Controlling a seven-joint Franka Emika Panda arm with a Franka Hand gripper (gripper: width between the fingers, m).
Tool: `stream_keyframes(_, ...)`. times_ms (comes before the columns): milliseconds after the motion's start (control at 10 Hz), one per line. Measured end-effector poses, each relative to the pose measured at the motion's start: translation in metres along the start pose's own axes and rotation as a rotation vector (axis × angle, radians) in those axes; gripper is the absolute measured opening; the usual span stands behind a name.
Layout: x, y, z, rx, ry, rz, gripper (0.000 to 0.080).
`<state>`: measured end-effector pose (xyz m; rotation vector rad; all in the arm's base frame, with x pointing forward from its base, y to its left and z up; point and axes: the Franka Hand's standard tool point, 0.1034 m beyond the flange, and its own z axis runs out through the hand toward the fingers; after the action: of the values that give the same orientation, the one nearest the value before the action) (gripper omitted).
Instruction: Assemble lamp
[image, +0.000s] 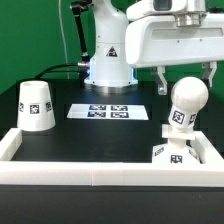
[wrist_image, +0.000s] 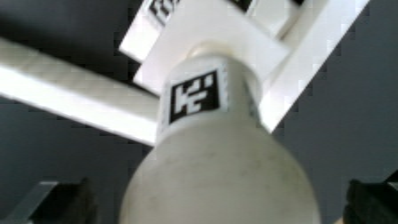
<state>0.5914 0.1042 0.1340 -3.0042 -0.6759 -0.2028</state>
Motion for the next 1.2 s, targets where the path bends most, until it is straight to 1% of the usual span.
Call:
stream_keyframes(200,-0.001,-0.001,0.002,0.022,-0.098,-0.020,0.0699)
stream_keyframes(300,-0.003,-0.002,0.004,0.038,-0.173,-0.031,0.0699)
stream_keyframes(400,-0.001,-0.001,0.005,0.052,-0.222,-0.038,0.0699)
stream_keyframes(500,0.003,0.000,0.005,0.060,-0.241,-0.037,0.0699)
stream_keyframes(700,0.003,-0.001,0.006,0.060,-0.241,-0.038,0.0699)
stream_keyframes(1000,0.005,0.009,0.011,0.060,-0.221,-0.075,0.0699)
stream_keyframes(1200,0.009,0.007,0.011,0.060,-0.217,-0.073,0.0699)
